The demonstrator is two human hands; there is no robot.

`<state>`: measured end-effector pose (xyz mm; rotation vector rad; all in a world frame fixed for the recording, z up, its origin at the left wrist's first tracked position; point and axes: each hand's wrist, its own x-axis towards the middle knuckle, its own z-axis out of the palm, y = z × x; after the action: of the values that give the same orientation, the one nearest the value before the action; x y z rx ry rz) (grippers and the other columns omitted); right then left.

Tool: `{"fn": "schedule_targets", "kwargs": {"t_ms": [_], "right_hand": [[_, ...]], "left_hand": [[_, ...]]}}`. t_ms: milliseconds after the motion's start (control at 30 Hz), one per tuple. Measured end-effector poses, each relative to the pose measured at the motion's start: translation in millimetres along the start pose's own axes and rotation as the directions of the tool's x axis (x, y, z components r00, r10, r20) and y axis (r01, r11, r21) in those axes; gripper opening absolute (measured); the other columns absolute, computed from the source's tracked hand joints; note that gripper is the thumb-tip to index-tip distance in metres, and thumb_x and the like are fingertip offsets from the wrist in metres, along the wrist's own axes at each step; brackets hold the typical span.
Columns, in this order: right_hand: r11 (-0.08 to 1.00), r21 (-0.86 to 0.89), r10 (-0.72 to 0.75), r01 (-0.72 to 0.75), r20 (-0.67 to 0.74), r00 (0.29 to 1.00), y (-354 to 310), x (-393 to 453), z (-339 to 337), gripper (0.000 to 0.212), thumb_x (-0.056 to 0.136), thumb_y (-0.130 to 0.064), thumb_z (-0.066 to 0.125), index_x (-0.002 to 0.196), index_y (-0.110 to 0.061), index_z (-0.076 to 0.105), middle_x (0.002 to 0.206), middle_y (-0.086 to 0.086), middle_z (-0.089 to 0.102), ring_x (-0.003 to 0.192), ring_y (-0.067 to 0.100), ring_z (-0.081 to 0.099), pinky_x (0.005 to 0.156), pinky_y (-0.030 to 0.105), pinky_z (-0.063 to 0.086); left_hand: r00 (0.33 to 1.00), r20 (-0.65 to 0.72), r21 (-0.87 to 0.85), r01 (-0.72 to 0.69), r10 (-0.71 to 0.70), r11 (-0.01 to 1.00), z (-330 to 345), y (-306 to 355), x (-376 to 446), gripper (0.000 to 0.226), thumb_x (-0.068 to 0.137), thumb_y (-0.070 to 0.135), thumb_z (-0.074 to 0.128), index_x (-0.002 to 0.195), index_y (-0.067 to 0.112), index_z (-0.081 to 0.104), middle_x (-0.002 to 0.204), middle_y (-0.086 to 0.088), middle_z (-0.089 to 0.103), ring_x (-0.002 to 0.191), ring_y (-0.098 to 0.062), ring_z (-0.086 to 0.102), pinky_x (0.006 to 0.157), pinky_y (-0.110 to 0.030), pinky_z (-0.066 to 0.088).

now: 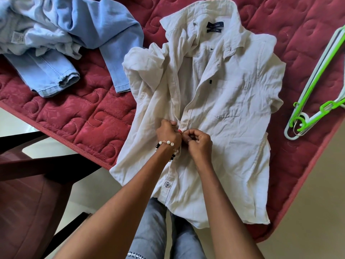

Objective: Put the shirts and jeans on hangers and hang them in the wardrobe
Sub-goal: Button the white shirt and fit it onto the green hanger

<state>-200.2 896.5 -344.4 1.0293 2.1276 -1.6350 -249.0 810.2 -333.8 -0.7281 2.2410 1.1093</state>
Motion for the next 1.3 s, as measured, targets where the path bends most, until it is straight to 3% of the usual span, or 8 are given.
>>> {"fn": "schedule_targets", "kwargs": {"t_ms": [133,267,433,567,767,933,1033,1300], "right_hand": [[0.990,-0.011,0.143,-0.143,0.116,0.983,-4,6,-2,0.011,0.081,-0.019,0.065,0.072,-0.024,0.069,0.069,-0.004,0.067,0.072,0.018,0.063,0.076,0.044,0.057],[0.946,-0.315,0.121,-0.071,0.142,0.982,-21,11,-6,0.016,0.095,-0.016,0.052,0.097,-0.008,0.066,0.098,0.009,0.069,0.098,0.029,0.060,0.073,0.026,0.039],[0.964,-0.252,-0.141,0.089,-0.198,0.970,-37,14,4,0.015,0.086,0.004,0.046,0.096,0.001,0.058,0.099,0.018,0.067,0.095,0.037,0.060,0.076,0.032,0.037],[0.930,-0.330,-0.255,0.161,-0.264,0.930,-44,36,18,0.019,0.089,-0.016,0.062,0.101,-0.002,0.057,0.097,0.018,0.065,0.091,0.036,0.060,0.074,0.031,0.037],[0.628,-0.776,-0.318,0.061,-0.184,0.930,-52,57,29,0.020,0.095,-0.010,0.044,0.107,-0.001,0.057,0.104,0.019,0.065,0.096,0.037,0.063,0.080,0.042,0.047],[0.915,-0.401,-0.165,0.036,-0.292,0.942,-47,53,3,0.012,0.086,-0.017,0.062,0.084,-0.007,0.070,0.080,0.012,0.070,0.078,0.033,0.063,0.065,0.032,0.042],[0.989,-0.145,-0.037,-0.019,-0.376,0.926,-42,45,-12,0.031,0.085,-0.023,0.070,0.061,-0.009,0.056,0.051,-0.001,0.049,0.054,0.020,0.045,0.058,0.028,0.034],[0.990,-0.140,-0.049,0.000,-0.347,0.937,-47,46,0,0.011,0.082,-0.011,0.071,0.090,-0.006,0.075,0.081,0.010,0.075,0.076,0.022,0.069,0.070,0.022,0.047]], "left_hand": [[0.996,0.069,-0.020,-0.061,0.062,0.998,-3,-3,1,0.026,0.079,-0.007,0.054,0.095,0.013,0.054,0.084,0.002,0.061,0.078,-0.013,0.060,0.072,-0.016,0.048],[0.979,0.083,0.112,-0.196,0.187,0.974,-16,2,10,0.027,0.081,-0.005,0.049,0.105,0.005,0.058,0.088,-0.005,0.066,0.078,-0.015,0.058,0.070,-0.025,0.048],[0.970,-0.020,0.042,-0.241,0.242,0.970,-32,31,26,0.050,0.066,0.002,0.034,0.107,0.007,0.062,0.084,-0.014,0.070,0.081,-0.029,0.066,0.077,-0.042,0.054],[0.934,0.056,0.118,-0.356,0.352,0.927,-34,47,46,0.045,0.062,0.008,0.035,0.091,0.013,0.069,0.076,-0.009,0.069,0.074,-0.026,0.067,0.073,-0.041,0.056],[0.849,0.145,0.308,-0.526,0.508,0.793,-32,55,55,0.040,0.072,0.018,0.042,0.093,0.016,0.077,0.081,-0.013,0.069,0.076,-0.025,0.063,0.072,-0.033,0.049],[0.851,0.228,0.431,-0.524,0.474,0.734,-24,49,59,0.025,0.083,0.018,0.062,0.100,0.032,0.075,0.092,-0.007,0.065,0.091,-0.024,0.055,0.081,-0.030,0.047],[0.861,0.234,0.517,-0.504,0.452,0.692,-19,49,57,0.019,0.086,0.031,0.064,0.102,0.034,0.073,0.104,-0.006,0.055,0.098,-0.025,0.054,0.073,-0.028,0.042],[0.795,0.285,0.655,-0.570,0.536,0.496,-8,53,59,0.021,0.092,0.026,0.052,0.090,0.015,0.069,0.104,-0.006,0.057,0.095,-0.030,0.058,0.060,-0.035,0.048]]}}
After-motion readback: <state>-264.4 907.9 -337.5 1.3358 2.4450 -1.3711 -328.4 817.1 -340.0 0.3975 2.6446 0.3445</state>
